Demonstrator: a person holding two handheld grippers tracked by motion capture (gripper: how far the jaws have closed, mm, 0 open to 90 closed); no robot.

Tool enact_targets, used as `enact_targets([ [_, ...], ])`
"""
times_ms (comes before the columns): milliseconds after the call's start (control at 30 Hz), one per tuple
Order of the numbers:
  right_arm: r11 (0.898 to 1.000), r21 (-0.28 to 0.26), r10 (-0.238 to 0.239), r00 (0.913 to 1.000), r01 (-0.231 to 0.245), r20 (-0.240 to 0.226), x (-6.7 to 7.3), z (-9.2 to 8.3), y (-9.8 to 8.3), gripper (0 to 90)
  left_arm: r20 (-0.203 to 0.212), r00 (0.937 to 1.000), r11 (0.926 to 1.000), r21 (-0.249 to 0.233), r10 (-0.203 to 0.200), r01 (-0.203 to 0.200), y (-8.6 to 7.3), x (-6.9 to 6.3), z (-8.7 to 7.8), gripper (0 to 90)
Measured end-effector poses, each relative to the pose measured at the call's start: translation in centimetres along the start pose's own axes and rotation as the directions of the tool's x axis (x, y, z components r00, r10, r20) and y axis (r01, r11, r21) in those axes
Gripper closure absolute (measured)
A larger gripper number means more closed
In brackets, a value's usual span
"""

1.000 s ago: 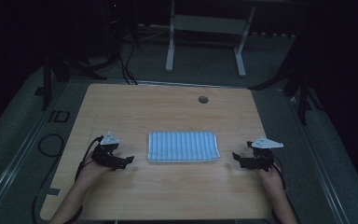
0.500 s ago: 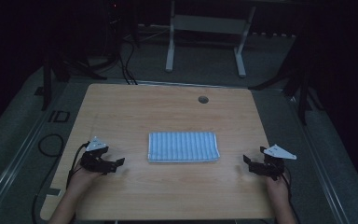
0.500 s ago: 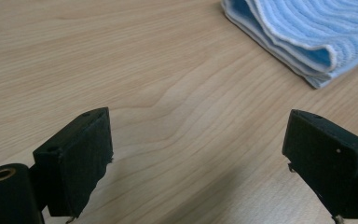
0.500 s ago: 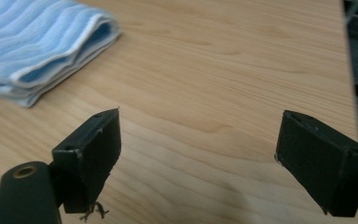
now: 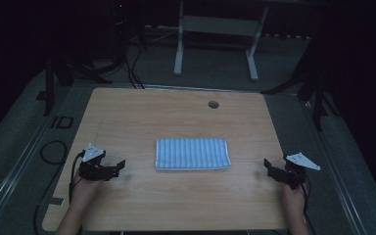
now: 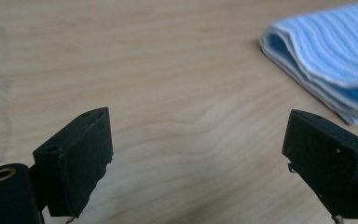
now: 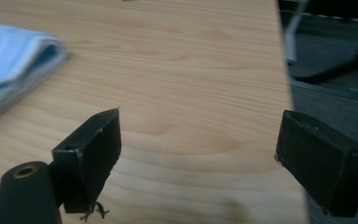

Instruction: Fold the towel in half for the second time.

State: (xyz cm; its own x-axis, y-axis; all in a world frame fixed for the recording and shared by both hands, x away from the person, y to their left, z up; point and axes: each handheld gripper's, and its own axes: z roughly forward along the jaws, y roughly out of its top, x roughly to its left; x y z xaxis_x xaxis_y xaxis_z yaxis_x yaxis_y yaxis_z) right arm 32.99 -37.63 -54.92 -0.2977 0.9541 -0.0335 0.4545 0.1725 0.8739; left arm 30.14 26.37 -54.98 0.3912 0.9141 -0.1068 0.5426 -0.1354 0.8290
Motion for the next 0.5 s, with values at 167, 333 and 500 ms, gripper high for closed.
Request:
enact_targets([
  [167, 1.000, 0.006, 0.023, 0.9990, -0.023, 0.038, -0.20, 0.11, 0.05, 13.8, -0.038, 0.9986, 0.9986, -0.041, -0.036, 0.035, -0.05, 0.28, -0.22, 9.0],
  [333, 0.999, 0.005, 0.042, 0.9984, -0.042, 0.038, -0.36, 0.11, 0.05, 13.8, -0.052, 0.9977, 0.9980, -0.048, -0.043, 0.040, -0.05, 0.30, -0.19, 9.0],
  [500, 0.998, 0.000, 0.057, 0.9972, -0.057, 0.047, -0.43, 0.10, 0.06, 13.9, -0.042, 0.9988, 0.9991, -0.036, -0.024, 0.022, -0.10, 0.06, -0.01, 9.0],
])
